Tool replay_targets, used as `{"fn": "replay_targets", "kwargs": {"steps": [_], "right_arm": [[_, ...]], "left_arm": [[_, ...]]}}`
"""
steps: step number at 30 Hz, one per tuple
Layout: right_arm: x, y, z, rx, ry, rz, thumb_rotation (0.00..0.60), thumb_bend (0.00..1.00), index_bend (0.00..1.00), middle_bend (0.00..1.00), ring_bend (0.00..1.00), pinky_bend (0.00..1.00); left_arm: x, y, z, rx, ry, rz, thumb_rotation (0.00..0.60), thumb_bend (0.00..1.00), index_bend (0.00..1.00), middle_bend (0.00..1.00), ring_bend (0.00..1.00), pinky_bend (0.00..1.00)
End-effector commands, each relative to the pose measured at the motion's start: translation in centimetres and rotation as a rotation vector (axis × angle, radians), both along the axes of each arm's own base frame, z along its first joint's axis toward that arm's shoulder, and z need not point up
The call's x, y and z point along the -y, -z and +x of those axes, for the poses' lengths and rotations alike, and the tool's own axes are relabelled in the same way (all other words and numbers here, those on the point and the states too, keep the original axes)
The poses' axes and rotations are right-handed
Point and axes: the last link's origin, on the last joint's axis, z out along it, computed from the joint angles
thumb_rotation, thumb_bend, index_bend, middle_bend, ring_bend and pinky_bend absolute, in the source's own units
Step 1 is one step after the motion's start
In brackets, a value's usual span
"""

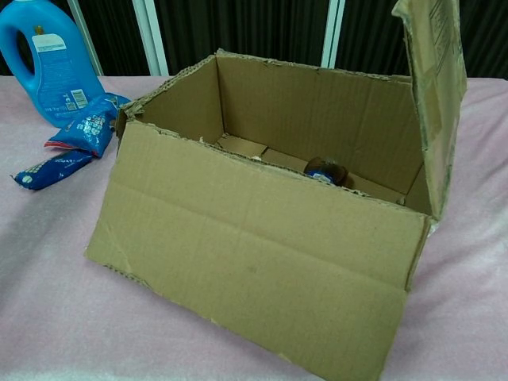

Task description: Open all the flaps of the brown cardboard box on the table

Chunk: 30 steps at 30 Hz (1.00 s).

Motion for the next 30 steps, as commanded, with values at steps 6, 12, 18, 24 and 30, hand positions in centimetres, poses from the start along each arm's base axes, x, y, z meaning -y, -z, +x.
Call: {"fn": "replay_targets", "kwargs": {"steps": [6,12,18,24,30], "right_arm": [[0.1,-1.2,-0.6,0.058,0.068,0.014,0.6,1.0,0.64,0.56,0.24,0.28],[0.0,-2.0,-1.1,0.077,0.111,0.036,0.6,1.0,0.64,0.56,0.24,0.28],[0.0,-3.1,-1.3,0.1,0.137,0.045,0.6,1.0,0.64,0.55,0.24,0.27],[-0.3,-3.8,-1.7,0.119,0.128,0.038,0.6,0.83,0.64,0.52,0.22,0.27],[-0.7,-4.1,-2.5,0.133,0.128,0.038,0.6,0.62,0.57,0.43,0.18,0.25]], "left_arm": [[0.0,0.0,0.0,-0.002,0.001,0.0,0.6,0.24,0.0,0.0,0.0,0.0],[0.1,0.1,0.0,-0.006,0.001,0.0,0.6,0.24,0.0,0.0,0.0,0.0],[0.1,0.1,0.0,-0.012,0.005,-0.001,0.6,0.24,0.0,0.0,0.0,0.0],[0.2,0.1,0.0,-0.013,0.004,0.004,0.6,0.24,0.0,0.0,0.0,0.0],[0.2,0.1,0.0,-0.014,0.005,0.001,0.6,0.24,0.0,0.0,0.0,0.0]]}}
